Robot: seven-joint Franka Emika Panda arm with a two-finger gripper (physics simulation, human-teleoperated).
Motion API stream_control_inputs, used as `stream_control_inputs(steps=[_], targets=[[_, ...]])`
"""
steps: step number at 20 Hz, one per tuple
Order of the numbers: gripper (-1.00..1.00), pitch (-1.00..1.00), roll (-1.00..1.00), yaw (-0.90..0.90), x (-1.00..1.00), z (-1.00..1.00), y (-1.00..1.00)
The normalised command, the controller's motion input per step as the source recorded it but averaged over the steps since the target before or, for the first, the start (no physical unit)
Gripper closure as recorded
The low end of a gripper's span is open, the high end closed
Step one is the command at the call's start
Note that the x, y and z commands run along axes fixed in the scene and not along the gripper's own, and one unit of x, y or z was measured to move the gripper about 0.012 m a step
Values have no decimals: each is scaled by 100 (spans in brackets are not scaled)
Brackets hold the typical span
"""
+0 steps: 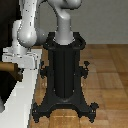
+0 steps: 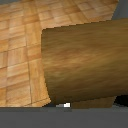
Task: Open the door by pressing down and pulling on the handle.
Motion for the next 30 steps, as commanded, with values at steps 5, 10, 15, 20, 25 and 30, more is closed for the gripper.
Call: stream_control_inputs(steps=[5,10,15,20,25,30], targets=[[100,-6,0,0,0,-60,0],[100,-9,0,0,0,-20,20],[100,0,0,0,0,0,60],[100,0,0,0,0,0,100],[100,0,0,0,0,0,100],[100,0,0,0,0,0,100]])
